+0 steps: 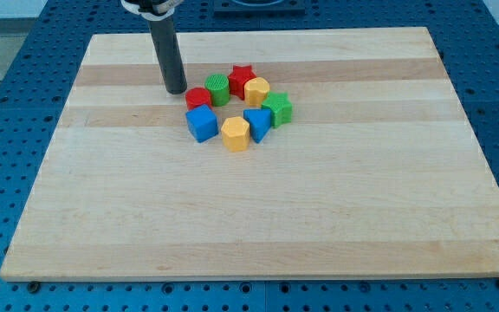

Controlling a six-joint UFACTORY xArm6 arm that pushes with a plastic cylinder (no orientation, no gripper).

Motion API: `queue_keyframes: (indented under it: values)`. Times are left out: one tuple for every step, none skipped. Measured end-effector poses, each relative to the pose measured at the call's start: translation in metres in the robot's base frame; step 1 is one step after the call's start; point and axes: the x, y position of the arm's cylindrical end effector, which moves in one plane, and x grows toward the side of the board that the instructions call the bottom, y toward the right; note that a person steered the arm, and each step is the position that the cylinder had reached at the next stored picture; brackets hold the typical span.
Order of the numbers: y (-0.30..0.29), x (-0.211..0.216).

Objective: Adjust the red circle into a group of blocks

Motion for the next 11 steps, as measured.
queue_keyframes:
  values:
    - [0.015, -0.001]
    - [0.024, -0.001]
    - [0.024, 0.001]
    - [0.024, 0.005]
    - [0.024, 0.009]
    - [0.024, 0.009]
    - [0.031, 0.01]
    - [0.032, 0.01]
    - [0.03, 0.01]
    - [0.02, 0.01]
    - [0.0, 0.01]
